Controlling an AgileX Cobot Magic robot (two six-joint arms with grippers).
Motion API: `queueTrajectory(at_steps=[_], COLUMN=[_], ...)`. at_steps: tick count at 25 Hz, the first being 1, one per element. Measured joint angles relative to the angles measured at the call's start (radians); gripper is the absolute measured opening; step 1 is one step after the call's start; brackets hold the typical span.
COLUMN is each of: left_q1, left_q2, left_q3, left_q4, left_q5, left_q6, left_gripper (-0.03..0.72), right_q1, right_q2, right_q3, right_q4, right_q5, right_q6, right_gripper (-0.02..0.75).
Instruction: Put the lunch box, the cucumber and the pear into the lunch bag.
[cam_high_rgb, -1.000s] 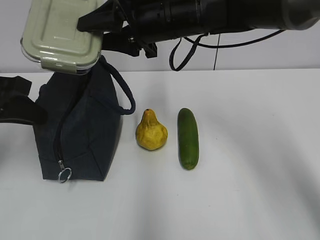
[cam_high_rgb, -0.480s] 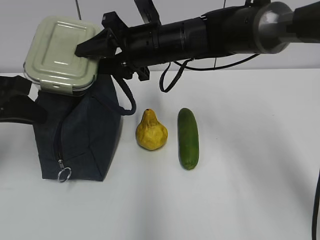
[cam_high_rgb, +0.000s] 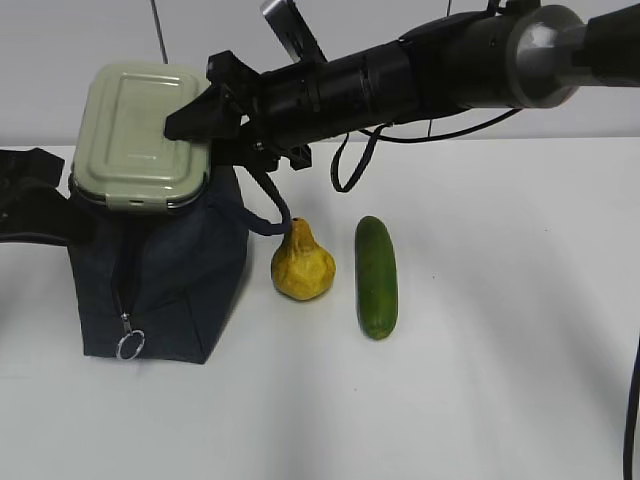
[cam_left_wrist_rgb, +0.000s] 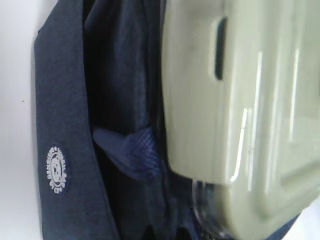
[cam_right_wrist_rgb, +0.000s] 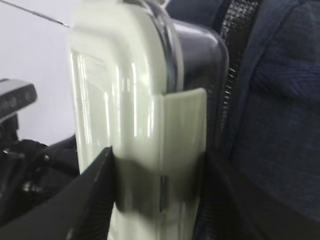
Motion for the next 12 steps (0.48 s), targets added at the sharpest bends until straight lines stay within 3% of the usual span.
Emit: queueTrajectory(at_steps=[12], left_q1=[0.0], left_q2=[0.0], left_q3=[0.0], left_q4=[-0.02], left_q5=[-0.006], left_q6=[0.0], left_gripper=[0.003], right_q1=[-0.034], right_q2=[0.0], right_q3=[-0.004], right_q4=[-0.162], right_q5=[0.021], right_q6=[0.081], right_gripper=[0.375])
